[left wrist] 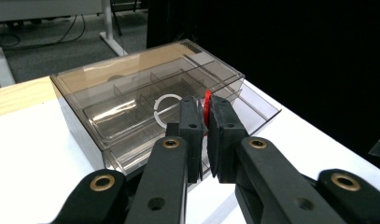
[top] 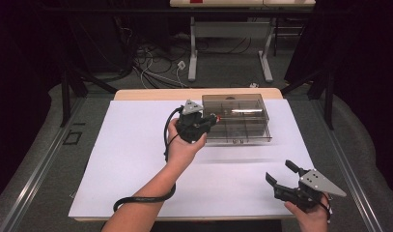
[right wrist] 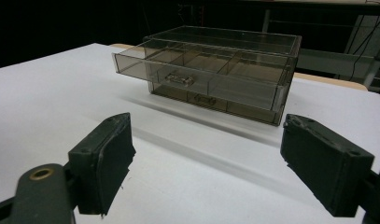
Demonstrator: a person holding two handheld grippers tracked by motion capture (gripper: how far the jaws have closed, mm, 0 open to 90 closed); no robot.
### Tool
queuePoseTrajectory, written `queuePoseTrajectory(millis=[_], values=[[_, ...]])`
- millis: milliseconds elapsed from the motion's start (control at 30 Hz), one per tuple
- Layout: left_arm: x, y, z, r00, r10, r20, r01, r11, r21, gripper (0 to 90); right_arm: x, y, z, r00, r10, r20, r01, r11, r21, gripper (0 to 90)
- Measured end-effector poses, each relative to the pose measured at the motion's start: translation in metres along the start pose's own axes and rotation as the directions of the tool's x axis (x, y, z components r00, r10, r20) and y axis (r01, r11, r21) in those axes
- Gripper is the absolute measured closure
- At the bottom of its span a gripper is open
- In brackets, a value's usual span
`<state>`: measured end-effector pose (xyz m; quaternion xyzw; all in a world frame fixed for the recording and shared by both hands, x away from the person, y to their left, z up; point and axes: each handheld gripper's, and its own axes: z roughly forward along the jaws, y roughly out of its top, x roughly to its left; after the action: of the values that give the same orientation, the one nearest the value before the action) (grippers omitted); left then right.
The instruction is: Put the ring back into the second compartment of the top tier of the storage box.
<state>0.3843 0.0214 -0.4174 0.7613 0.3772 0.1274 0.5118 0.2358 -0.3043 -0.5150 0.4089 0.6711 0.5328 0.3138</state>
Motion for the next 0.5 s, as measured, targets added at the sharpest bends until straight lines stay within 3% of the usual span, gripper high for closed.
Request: queuePoseTrajectory(millis=[367, 500], values=[[-0.001, -0.005, 0.022, 1.0, 0.001, -0.003, -0.001, 0.9994, 0.034, 84.8, 0.0, 0.0, 0.0, 1.0, 0.001, -0.003, -0.001, 1.0, 0.001, 16.4], [-0.001, -0.005, 0.022, 1.0, 0.001, -0.003, -0.001, 0.9994, 0.034, 84.8, 0.0, 0.0, 0.0, 1.0, -0.003, -0.004, 0.003, 1.0, -0.002, 16.4]])
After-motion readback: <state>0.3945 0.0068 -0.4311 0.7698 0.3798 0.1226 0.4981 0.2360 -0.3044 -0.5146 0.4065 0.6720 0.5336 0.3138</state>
